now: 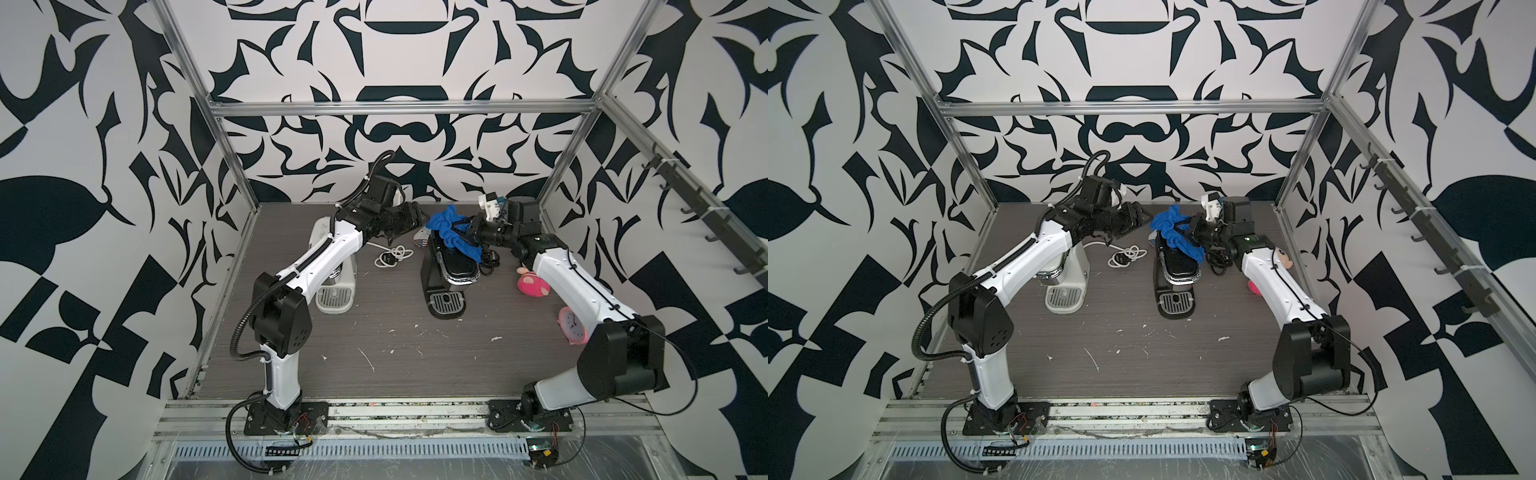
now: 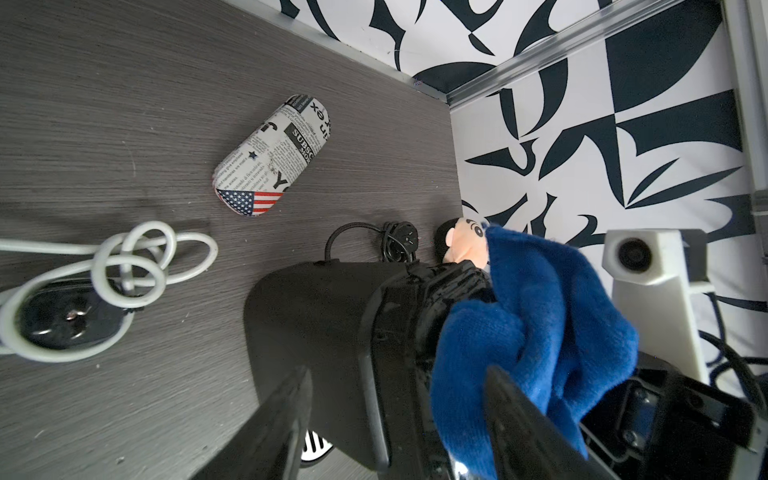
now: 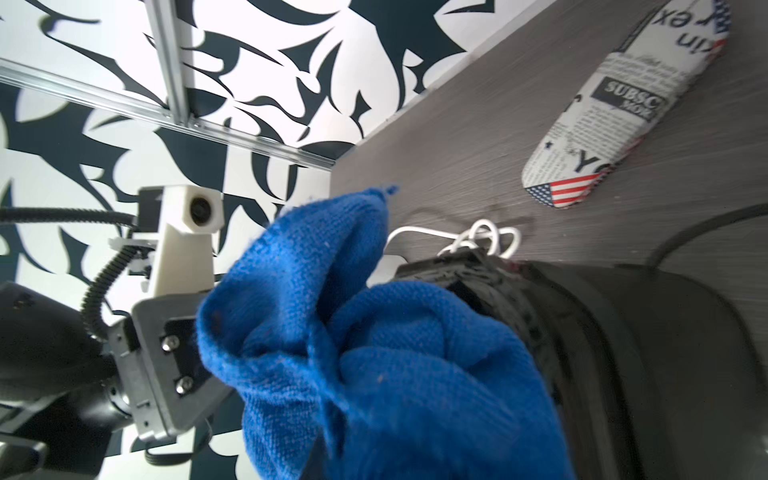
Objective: Wipe the surface of a coffee machine
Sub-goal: Wipe the dirt from the surface of the coffee machine.
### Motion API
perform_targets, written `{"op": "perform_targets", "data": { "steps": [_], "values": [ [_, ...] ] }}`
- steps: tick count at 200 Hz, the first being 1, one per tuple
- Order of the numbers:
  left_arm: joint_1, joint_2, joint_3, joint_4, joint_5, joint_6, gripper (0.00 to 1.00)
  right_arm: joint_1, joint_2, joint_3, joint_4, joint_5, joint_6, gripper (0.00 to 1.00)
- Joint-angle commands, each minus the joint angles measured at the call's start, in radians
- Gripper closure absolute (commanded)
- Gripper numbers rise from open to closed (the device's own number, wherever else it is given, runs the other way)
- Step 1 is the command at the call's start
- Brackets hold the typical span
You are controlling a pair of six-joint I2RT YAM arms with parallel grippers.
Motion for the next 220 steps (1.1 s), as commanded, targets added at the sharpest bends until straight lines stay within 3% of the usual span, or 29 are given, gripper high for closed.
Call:
{"op": "perform_targets", "data": {
  "steps": [1,125,220],
  "values": [
    [-0.022,0.026,0.031,0.009,0.005,-0.025,0.31,-0.016,-0.016,-0.065,0.088,0.006,0.101,1.0],
    [-0.08,0.071,0.029,-0.013,-0.039,-0.05,0.32,-0.123,0.042,-0.456,0.672,-0.081,0.463,1.0],
    [-0.09,0.043,-0.048,-0.002,-0.03,-0.081,0.34,-0.138,0.087,-0.637,0.804,-0.077,0.469,1.0]
  ]
}}
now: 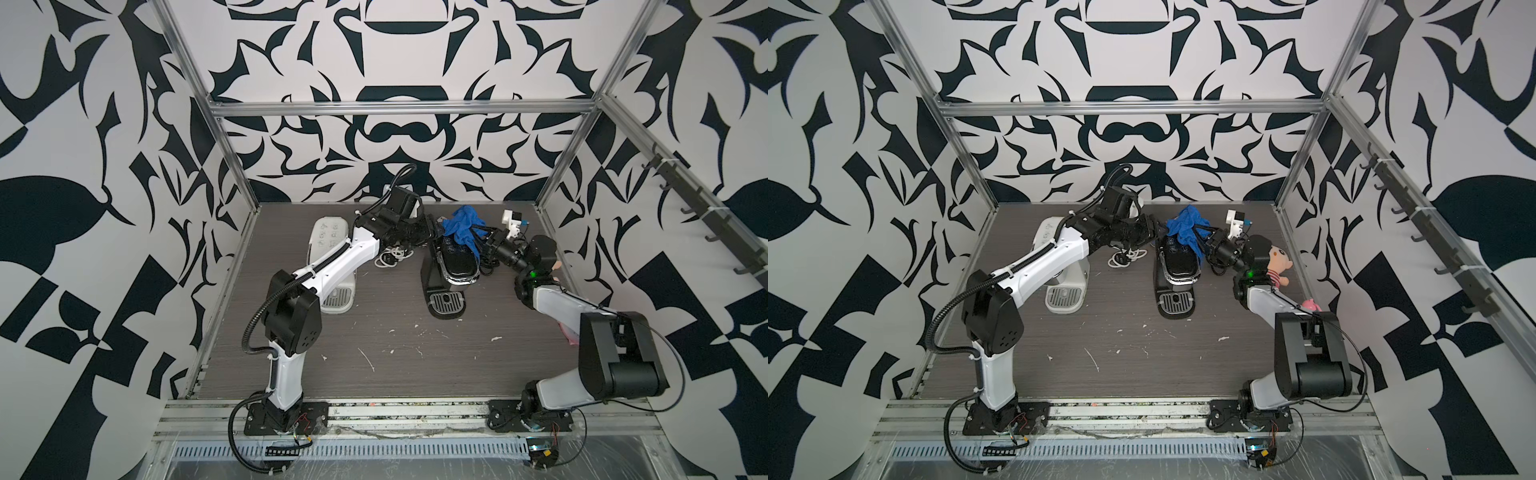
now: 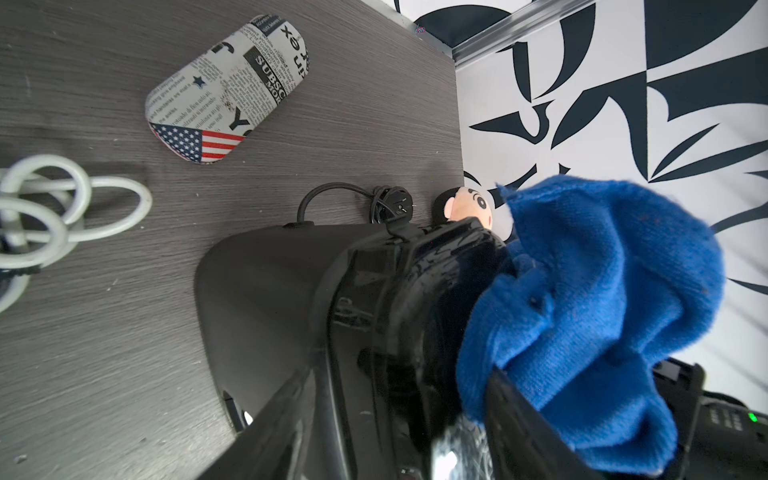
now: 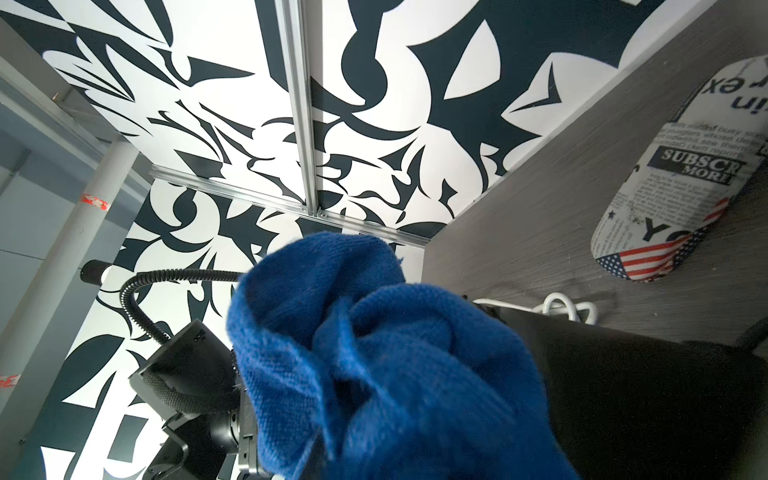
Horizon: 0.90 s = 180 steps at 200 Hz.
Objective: Wipe the surface of a coffee machine
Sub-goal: Wipe the dirt from the surface of the coffee machine.
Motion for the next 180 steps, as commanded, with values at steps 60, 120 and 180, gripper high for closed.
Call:
{"op": "perform_targets", "data": {
  "steps": [60,120,180],
  "values": [
    [-0.004,-0.015,-0.054,-0.026,0.003,-0.029,0.33,-0.021,0.133,-0.168,-0.223,-0.026,-0.026,1.0],
    [-0.005,0.002,-0.031,-0.036,0.028,-0.031,0.33,-0.031,0.256,-0.193,-0.132,-0.058,-0.038,1.0],
    [-0.012,-0.01,-0.047,-0.03,0.031,-0.044,0.33,-0.033,0.243,-0.178,-0.007,-0.069,0.085,1.0]
  ]
}}
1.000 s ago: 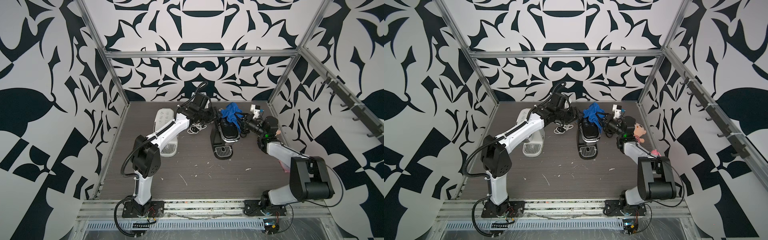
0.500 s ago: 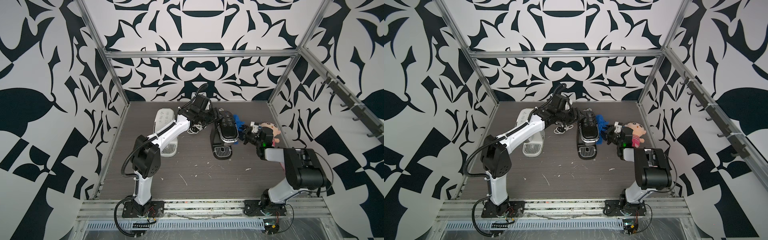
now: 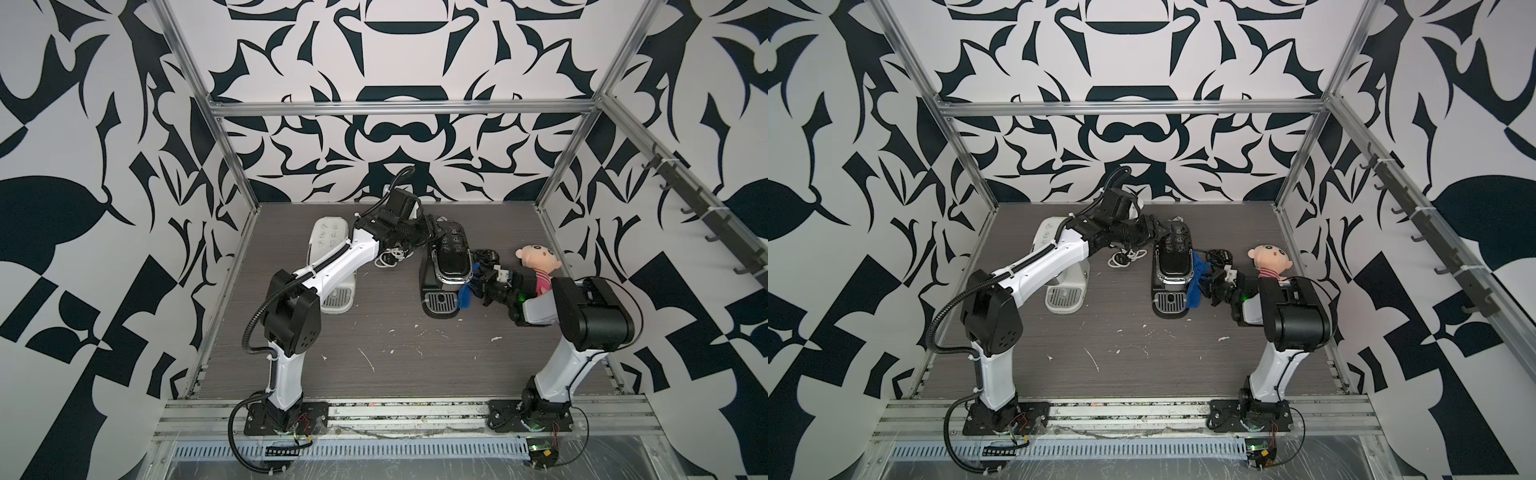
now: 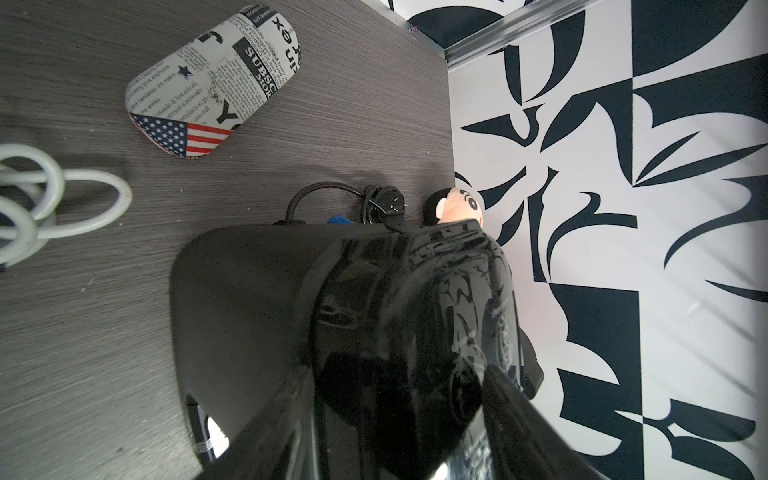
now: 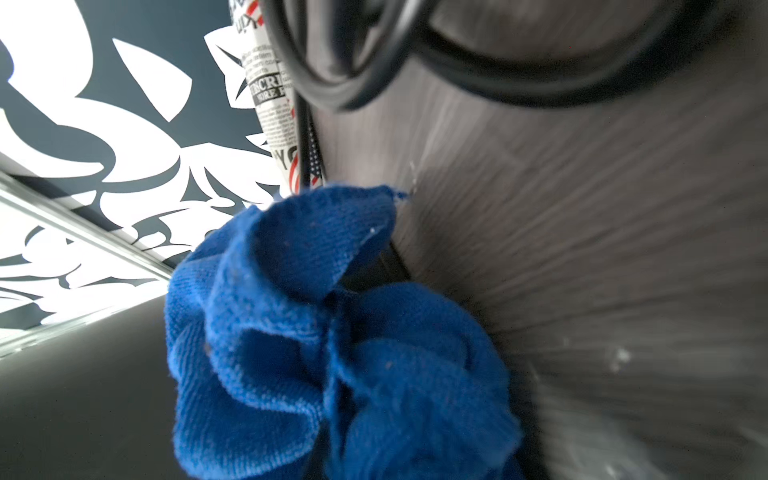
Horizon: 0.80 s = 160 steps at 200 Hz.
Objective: Wipe the surface of a coffee machine
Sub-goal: Wipe the dirt from the surface of the coffee machine.
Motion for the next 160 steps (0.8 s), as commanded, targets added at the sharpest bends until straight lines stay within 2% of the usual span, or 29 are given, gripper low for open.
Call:
{"op": "perform_targets", "data": {
  "steps": [1,19,47,66,109,160],
  "values": [
    [-0.011,-0.006,-0.019,-0.072,0.007,-0.01,0.33,0.022,-0.073,0.009,0.027,-0.075,0.035,1.0],
    [-0.014,-0.012,-0.028,-0.065,0.007,-0.014,0.33,0.022,-0.184,0.034,-0.112,-0.052,-0.02,1.0],
    [-0.014,-0.021,-0.031,-0.064,0.003,-0.011,0.34,0.023,-0.401,0.135,-0.545,0.024,-0.236,1.0],
    [-0.014,-0.023,-0.037,-0.064,0.004,-0.007,0.34,0.025,-0.444,0.194,-0.723,0.057,-0.349,1.0],
    [-0.019,-0.018,-0.042,-0.048,0.008,-0.015,0.34,0.025,-0.28,0.165,-0.724,0.035,-0.441,1.0],
    [-0.024,-0.012,-0.034,-0.04,0.011,-0.022,0.34,0.025,-0.115,0.11,-0.596,-0.007,-0.441,1.0]
  ]
}}
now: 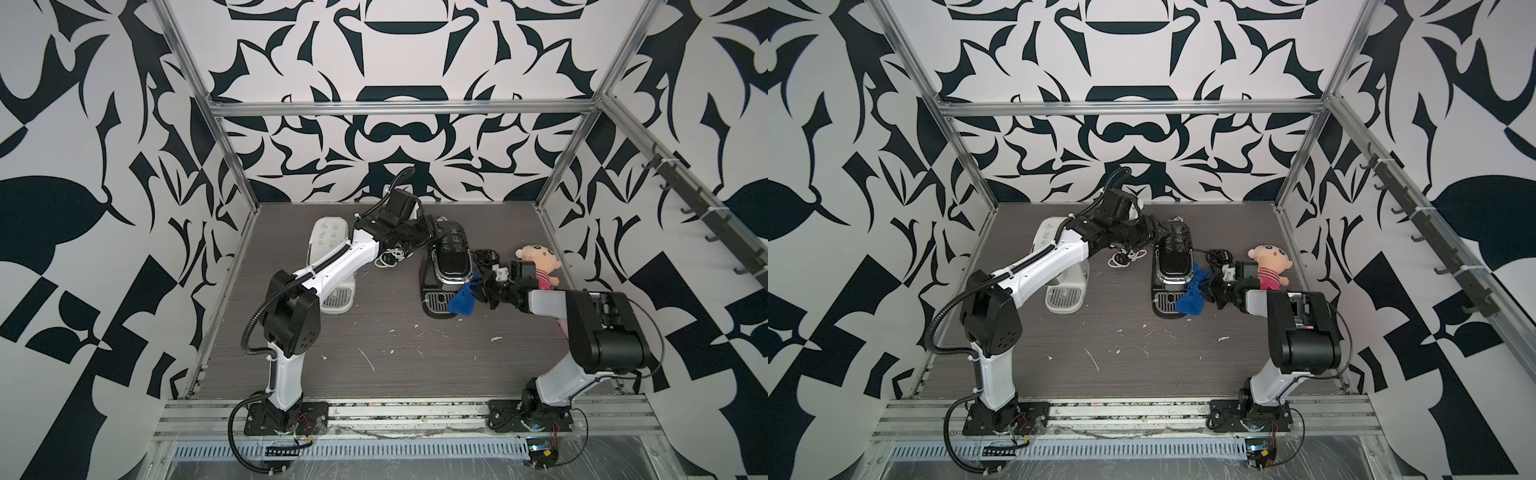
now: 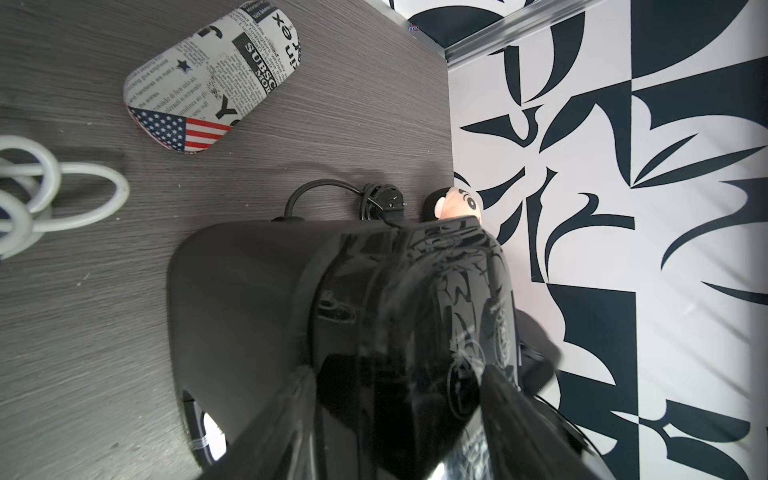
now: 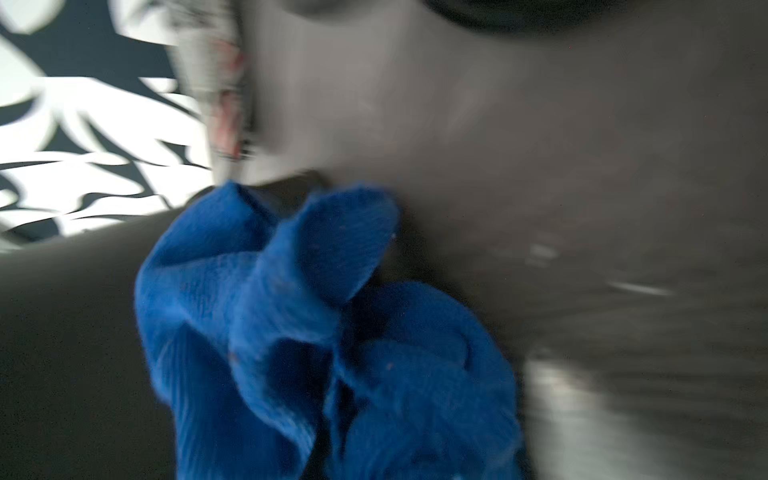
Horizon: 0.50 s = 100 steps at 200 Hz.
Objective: Wipe the surface of a coffee machine
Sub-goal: Wipe the dirt from the surface of the coffee machine.
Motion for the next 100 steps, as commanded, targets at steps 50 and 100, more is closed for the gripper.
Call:
{"op": "perform_targets", "data": {
  "steps": [50,100],
  "values": [
    [-0.019,-0.017,-0.034,-0.044,0.01,-0.001,0.34,0.015,-0.271,0.117,-0.211,-0.006,-0.079,1.0],
    [-0.022,-0.016,-0.042,-0.035,0.009,-0.007,0.34,0.018,-0.419,0.217,-0.327,0.019,-0.091,1.0]
  ]
}}
